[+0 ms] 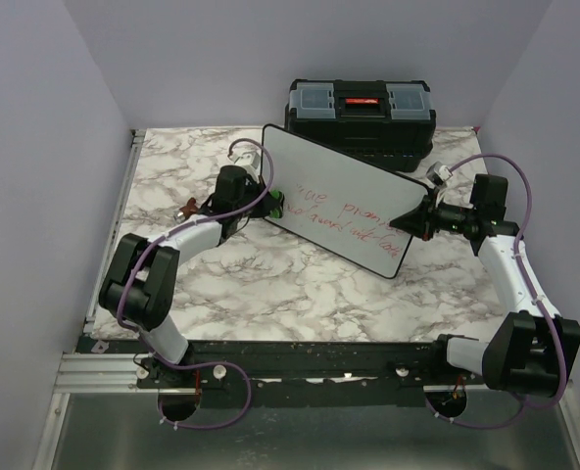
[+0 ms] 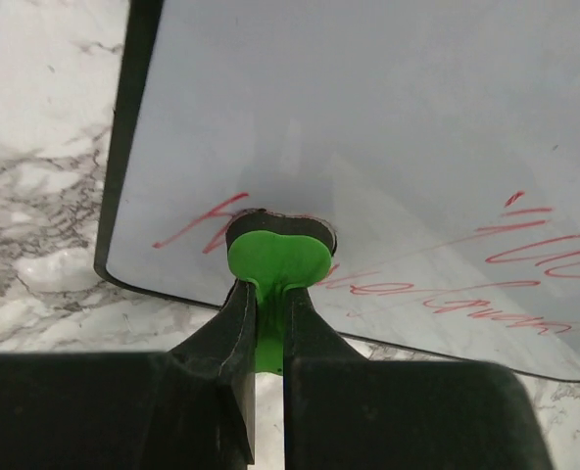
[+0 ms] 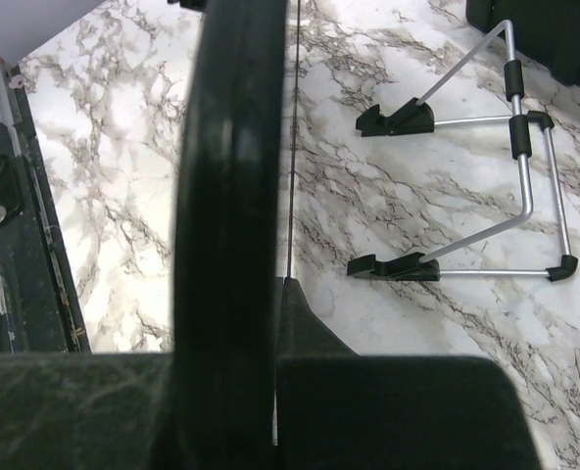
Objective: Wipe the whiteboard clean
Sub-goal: Erase the whiteboard at the whiteboard stand.
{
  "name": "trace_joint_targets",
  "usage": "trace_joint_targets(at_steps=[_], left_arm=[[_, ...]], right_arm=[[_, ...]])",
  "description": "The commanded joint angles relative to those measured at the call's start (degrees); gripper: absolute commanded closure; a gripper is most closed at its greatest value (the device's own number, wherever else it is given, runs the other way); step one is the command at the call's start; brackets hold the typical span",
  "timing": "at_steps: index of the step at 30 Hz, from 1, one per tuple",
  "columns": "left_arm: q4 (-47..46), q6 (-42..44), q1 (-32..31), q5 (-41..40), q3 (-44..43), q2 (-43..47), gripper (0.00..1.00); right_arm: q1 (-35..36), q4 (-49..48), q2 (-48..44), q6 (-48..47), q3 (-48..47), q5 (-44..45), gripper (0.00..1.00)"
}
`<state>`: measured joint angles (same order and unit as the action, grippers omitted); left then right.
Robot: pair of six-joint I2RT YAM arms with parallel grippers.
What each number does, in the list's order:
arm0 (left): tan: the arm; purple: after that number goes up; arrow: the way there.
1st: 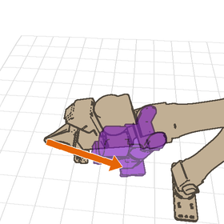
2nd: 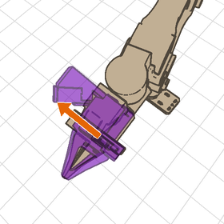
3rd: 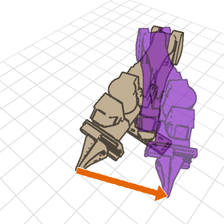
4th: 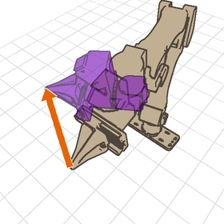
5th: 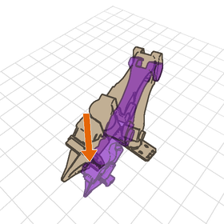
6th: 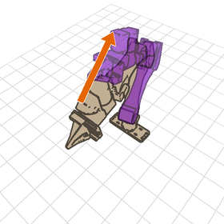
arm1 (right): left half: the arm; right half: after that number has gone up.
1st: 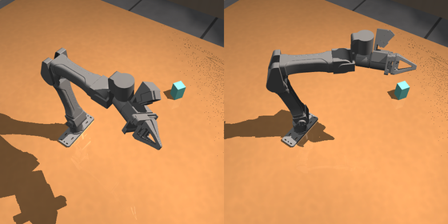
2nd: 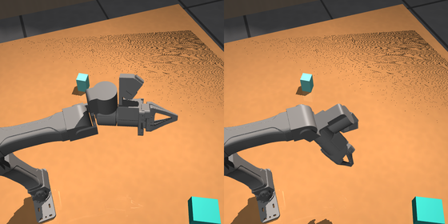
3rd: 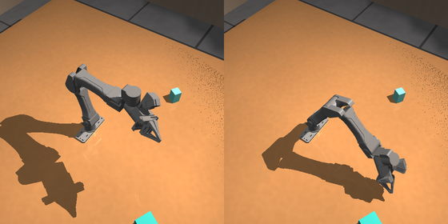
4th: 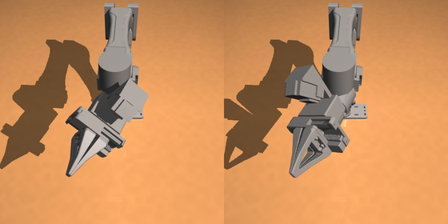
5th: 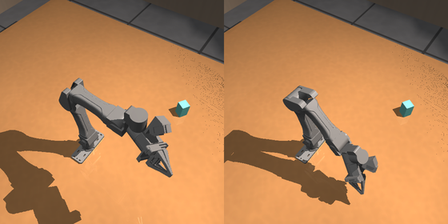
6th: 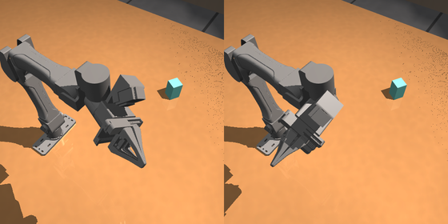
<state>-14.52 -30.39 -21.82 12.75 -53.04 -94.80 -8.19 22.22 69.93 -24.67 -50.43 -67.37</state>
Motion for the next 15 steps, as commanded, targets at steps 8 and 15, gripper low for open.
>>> trace_joint_targets(at_steps=[8, 15], left_arm=[[1.14, 1.83, -1.33, 1.80, -9.56, 1.20, 1.00], [-1.30, 0.45, -8.20, 1.42, -6.49, -0.29, 1.00]], right_arm=[[1.77, 3.62, -1.03, -0.82, -0.19, -7.42, 0.99], [1.77, 3.62, -0.86, -0.82, -0.18, -7.33, 0.99]])
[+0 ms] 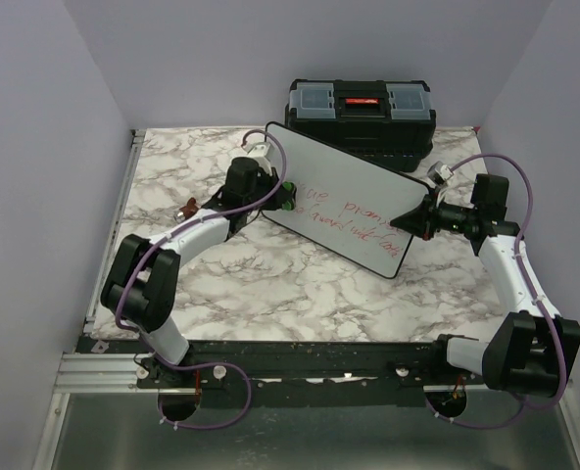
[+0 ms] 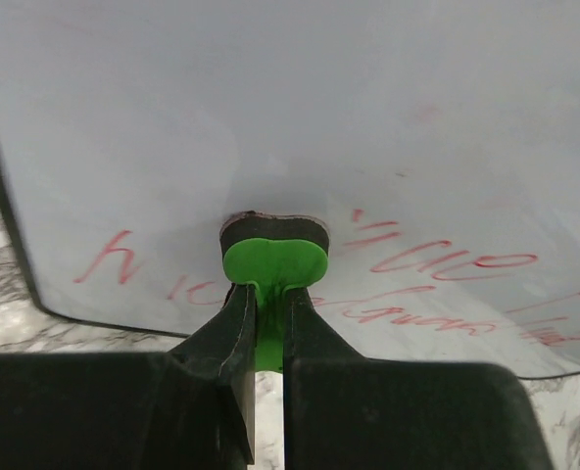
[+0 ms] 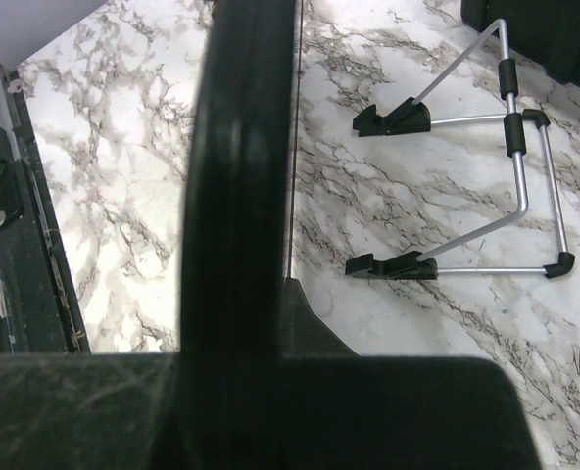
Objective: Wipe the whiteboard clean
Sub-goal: Erase the whiteboard at the whiteboard stand.
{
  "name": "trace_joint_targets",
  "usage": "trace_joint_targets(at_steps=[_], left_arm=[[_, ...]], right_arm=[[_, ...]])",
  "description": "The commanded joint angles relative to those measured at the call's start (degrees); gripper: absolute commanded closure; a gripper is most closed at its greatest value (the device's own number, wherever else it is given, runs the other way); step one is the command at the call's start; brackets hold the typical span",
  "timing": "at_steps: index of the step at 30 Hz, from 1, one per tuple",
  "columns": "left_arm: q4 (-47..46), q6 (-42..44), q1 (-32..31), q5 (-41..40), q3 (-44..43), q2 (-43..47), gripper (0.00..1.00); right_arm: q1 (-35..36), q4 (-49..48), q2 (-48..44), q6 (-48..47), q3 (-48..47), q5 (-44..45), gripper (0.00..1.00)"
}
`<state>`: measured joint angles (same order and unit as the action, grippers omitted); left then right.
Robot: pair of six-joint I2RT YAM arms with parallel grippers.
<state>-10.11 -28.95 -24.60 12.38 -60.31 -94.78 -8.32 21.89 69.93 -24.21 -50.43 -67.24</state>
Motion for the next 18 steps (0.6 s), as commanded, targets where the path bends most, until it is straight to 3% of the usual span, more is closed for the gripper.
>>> trace_joint_targets(at_steps=[1, 7, 18], left_arm=[[-6.55, -1.67, -6.30, 1.66, 1.49, -0.72, 1.00], [-8.45, -3.12, -7.27, 0.69, 4.96, -2.16, 1.00], [-1.24, 0.59, 2.60, 1.27, -3.56, -0.58, 1.00]], right_arm=[[1.90, 3.95, -0.89, -1.28, -0.10, -7.46, 0.99], [1.88, 4.06, -1.03, -1.33, -0.10, -7.64, 1.00], [1.97, 4.06, -1.55, -1.30, -0.23, -7.64, 0.99]])
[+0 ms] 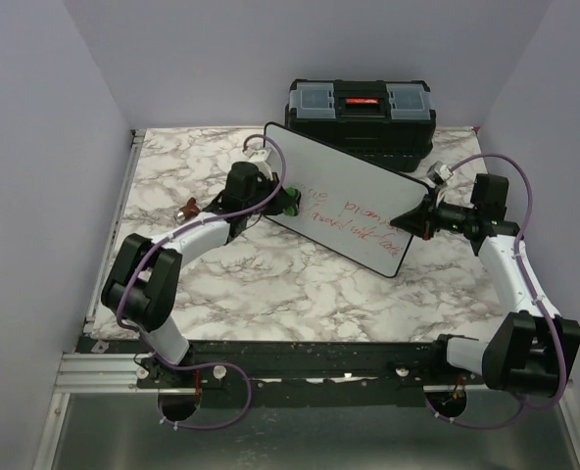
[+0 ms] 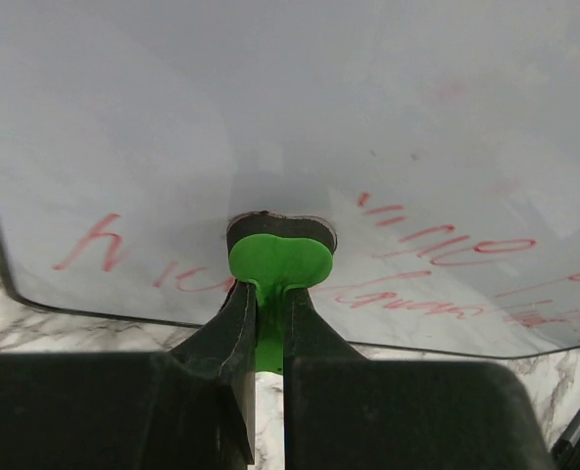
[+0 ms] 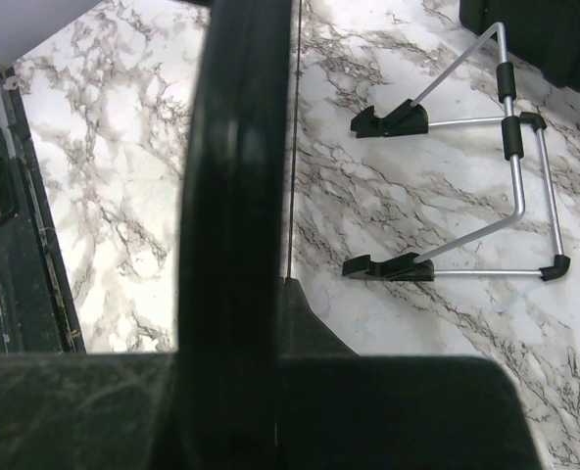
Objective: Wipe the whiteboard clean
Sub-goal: Erase the whiteboard at the whiteboard stand.
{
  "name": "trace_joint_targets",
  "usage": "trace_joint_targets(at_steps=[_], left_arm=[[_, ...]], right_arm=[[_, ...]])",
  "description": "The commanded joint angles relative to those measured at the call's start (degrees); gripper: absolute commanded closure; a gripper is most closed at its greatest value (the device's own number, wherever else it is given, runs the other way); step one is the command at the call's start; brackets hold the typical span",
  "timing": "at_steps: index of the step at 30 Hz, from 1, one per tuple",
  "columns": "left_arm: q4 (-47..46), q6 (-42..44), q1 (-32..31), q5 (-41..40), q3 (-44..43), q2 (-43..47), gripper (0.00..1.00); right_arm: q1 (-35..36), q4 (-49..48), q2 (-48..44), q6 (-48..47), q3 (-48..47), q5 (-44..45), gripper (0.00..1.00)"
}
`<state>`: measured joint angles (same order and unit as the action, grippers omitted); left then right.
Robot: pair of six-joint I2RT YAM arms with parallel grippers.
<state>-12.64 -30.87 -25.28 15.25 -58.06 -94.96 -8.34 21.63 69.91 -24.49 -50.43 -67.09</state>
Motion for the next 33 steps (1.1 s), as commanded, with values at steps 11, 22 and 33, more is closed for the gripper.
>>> trace_joint_targets(at_steps=[11, 22, 33], left_arm=[[3.30, 4.19, 0.31, 0.36, -10.07, 0.05, 1.00], [-0.18, 1.05, -6.64, -1.94, -3.80, -1.54, 1.00], [0.23, 0.97, -0.83, -1.95, -2.76, -1.27, 1.00]], right_arm=[[1.99, 4.31, -1.12, -1.00, -0.19, -7.71, 0.99], [2.00, 4.35, -1.16, -1.00, -0.20, -7.88, 0.99], [1.96, 4.43, -1.55, -1.00, -0.28, -7.97, 0.99]])
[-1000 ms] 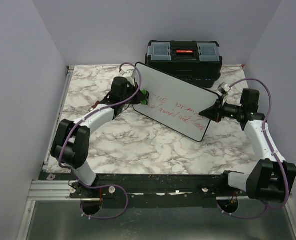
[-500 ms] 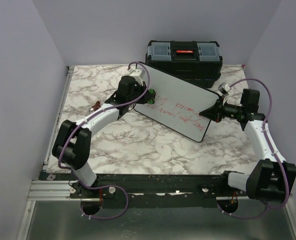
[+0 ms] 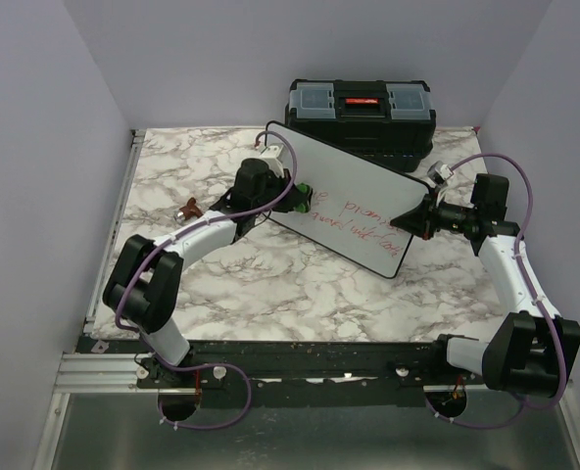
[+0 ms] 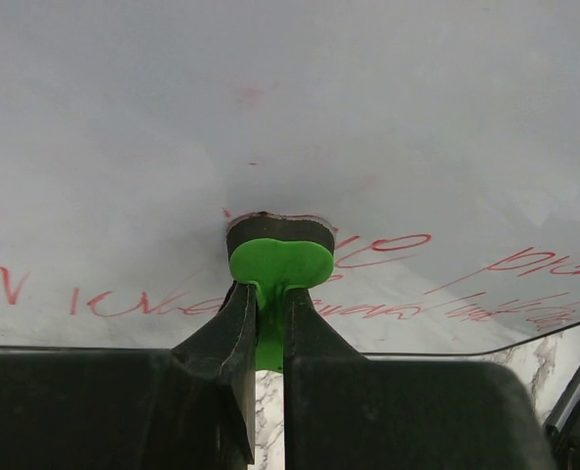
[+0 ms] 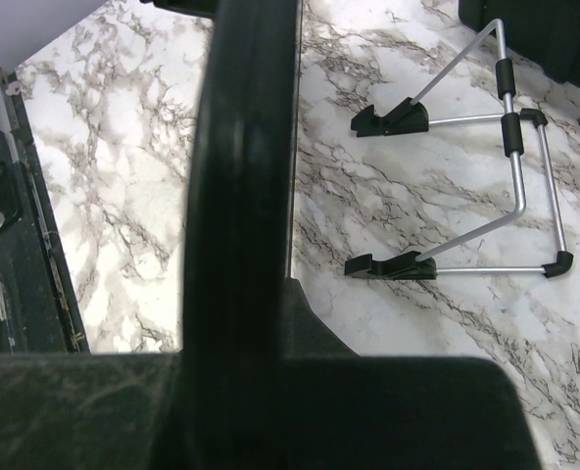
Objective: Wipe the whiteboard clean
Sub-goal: Erase the whiteboard at the whiteboard stand.
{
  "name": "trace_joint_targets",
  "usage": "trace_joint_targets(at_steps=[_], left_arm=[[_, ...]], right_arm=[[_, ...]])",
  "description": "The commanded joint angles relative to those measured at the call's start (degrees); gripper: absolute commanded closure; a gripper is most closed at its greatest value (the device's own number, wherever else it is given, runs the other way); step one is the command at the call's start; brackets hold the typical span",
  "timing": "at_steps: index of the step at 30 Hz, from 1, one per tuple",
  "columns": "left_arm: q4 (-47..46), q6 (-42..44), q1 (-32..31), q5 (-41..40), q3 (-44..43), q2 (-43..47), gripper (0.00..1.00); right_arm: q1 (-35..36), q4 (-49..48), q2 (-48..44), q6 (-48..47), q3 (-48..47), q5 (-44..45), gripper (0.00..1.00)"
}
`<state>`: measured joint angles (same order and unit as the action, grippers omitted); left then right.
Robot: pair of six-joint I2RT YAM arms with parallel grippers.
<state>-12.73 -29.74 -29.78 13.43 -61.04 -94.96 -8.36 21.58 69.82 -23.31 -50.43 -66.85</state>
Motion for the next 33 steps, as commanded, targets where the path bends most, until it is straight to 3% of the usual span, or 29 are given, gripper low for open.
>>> trace_joint_targets(at_steps=[1, 10, 23, 33], left_arm=[[1.14, 0.19, 4.60, -0.23, -0.52, -1.28, 1.00], [4.30, 2.48, 8.41, 0.61, -5.70, -1.79, 1.00], [-2.79, -0.54, -0.62, -0.41, 3.41, -2.96, 1.00], [-2.65, -0.56, -1.00, -0.95, 4.36, -1.72, 1.00]], right_arm=[[1.98, 4.48, -1.53, -2.20, -0.31, -8.21, 0.99], [1.90, 4.52, -1.54, -2.27, -0.28, -8.21, 0.99], [1.93, 4.44, -1.14, -2.29, -0.19, -8.12, 0.99], [1.99, 4.51, -1.27, -2.27, -0.21, -8.21, 0.99]])
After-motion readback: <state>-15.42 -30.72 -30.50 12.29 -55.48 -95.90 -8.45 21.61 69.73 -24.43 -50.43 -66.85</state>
